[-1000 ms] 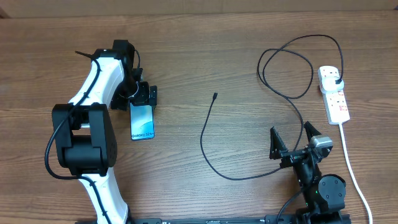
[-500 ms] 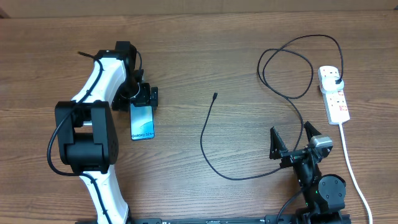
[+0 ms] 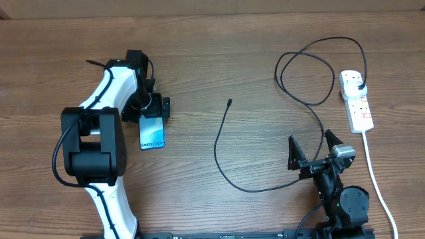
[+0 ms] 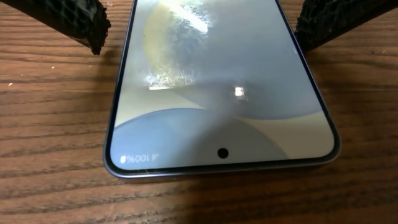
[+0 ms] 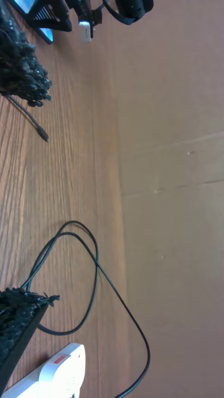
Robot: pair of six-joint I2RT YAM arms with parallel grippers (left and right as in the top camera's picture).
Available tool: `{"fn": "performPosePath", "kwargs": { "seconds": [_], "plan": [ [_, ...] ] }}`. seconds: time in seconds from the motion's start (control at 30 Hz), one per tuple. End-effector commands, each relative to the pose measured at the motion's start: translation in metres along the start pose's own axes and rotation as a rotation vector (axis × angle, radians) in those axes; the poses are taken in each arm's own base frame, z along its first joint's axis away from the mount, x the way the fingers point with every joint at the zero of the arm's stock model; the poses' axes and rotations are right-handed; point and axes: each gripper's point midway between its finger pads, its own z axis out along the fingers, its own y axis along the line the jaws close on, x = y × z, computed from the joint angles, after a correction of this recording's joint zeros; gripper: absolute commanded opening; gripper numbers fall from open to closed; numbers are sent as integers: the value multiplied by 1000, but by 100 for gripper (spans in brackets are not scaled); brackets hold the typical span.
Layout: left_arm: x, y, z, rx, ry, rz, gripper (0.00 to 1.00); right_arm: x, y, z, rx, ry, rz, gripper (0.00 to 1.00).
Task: Plug charger to phone and switch on socket
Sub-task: 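Lower the left gripper onto the phone's top edge and close it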
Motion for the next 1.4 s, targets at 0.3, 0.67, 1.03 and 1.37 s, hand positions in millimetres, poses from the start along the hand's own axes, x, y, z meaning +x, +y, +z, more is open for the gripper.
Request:
{"fn": "performPosePath", "kwargs": {
  "seconds": [0.3, 0.67, 1.03, 1.37],
  "plan": [
    [25, 1, 37, -3, 60, -48, 94, 2, 1, 0, -4, -4, 0, 100],
    [35, 3, 40, -8, 93, -57, 88, 2, 1, 0, -4, -4, 0, 100],
    [39, 3, 40, -10, 108, -58, 88, 2, 1, 0, -4, -4, 0, 100],
    [43, 6, 39, -28, 124, -57, 88, 2, 1, 0, -4, -4, 0, 100]
  ]
}}
